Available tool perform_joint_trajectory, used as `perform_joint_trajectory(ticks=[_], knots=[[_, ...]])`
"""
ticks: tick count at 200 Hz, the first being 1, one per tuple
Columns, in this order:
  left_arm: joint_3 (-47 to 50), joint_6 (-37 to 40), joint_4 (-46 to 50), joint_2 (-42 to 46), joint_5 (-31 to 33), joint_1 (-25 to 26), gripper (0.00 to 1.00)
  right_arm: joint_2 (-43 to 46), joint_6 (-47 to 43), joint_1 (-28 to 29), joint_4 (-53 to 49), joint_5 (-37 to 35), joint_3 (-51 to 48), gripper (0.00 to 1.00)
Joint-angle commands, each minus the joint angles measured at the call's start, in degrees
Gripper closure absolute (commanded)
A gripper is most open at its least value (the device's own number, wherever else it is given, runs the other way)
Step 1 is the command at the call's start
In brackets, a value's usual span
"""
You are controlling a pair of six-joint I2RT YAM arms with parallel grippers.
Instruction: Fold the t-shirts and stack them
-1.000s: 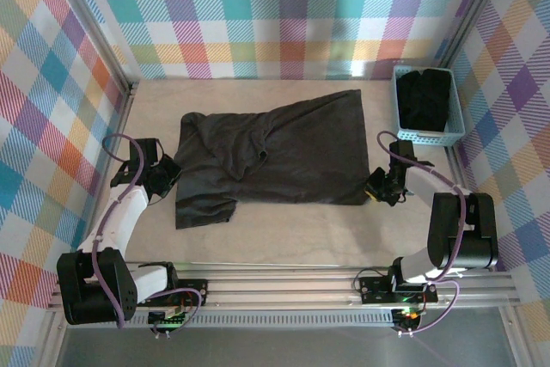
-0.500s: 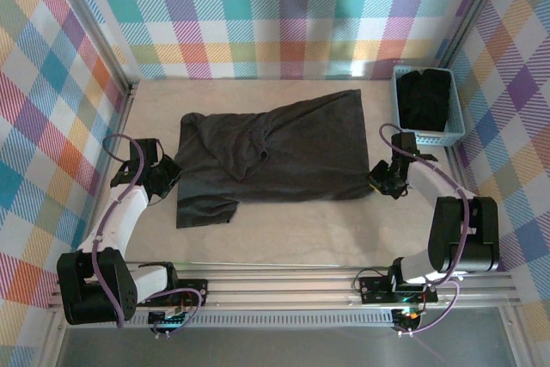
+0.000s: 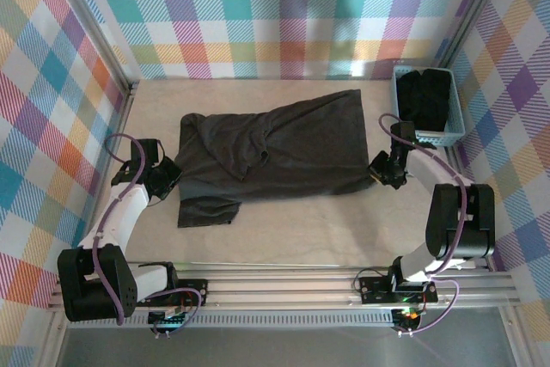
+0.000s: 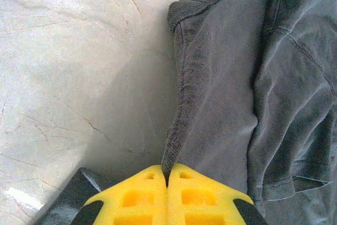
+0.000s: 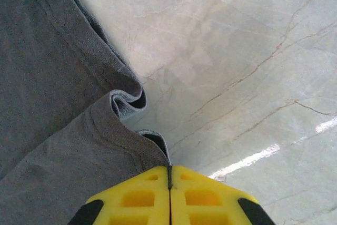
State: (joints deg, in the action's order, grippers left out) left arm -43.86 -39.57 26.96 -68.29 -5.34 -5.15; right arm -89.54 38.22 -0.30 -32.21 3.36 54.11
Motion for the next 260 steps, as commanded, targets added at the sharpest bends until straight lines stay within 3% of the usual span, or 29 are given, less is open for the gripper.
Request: perform_joint_trajectory(ticks=[1, 22, 38, 98, 127, 145, 187, 260], knots=[[-1.15, 0.90, 0.55, -0.44, 0.33, -0.96, 1.00, -1.24, -0.86, 0.24, 1.02, 4.11, 0.03, 0.78], [-0.95, 0.97, 0.29, -0.50, 0.03, -0.99, 1.00, -1.00, -1.68, 0.12, 3.32, 6.16, -2.17, 0.61], [-1.01, 1.15, 0.27, -0.67, -0.06, -1.01, 1.00, -0.98, -3.05, -0.01, 3.91, 5.73, -2.25, 0.55], [-1.86, 1.25, 0.90, -0.30, -0.20, -0.96, 1.00, -1.78, -9.54, -2.03, 6.18, 3.96, 1.03, 0.45], [-1.70, 1.16, 0.69, -0.43, -0.37, -1.01, 1.00, -4.95, -11.65, -2.28, 6.99, 6.54, 3.44, 0.47], [-1.68, 1.14, 0.66, -0.39, -0.39, -1.01, 1.00, -6.32, -11.79, -2.28, 7.01, 8.58, 4.46, 0.56], [-1.84, 1.10, 0.75, -0.42, -0.37, -1.01, 1.00, -7.12, -11.29, -2.28, 5.53, 8.71, 4.34, 0.63], [-1.92, 1.09, 0.65, -0.45, -0.58, -0.96, 1.00, -5.09, -11.89, -2.27, 4.68, 7.87, 2.36, 0.59]])
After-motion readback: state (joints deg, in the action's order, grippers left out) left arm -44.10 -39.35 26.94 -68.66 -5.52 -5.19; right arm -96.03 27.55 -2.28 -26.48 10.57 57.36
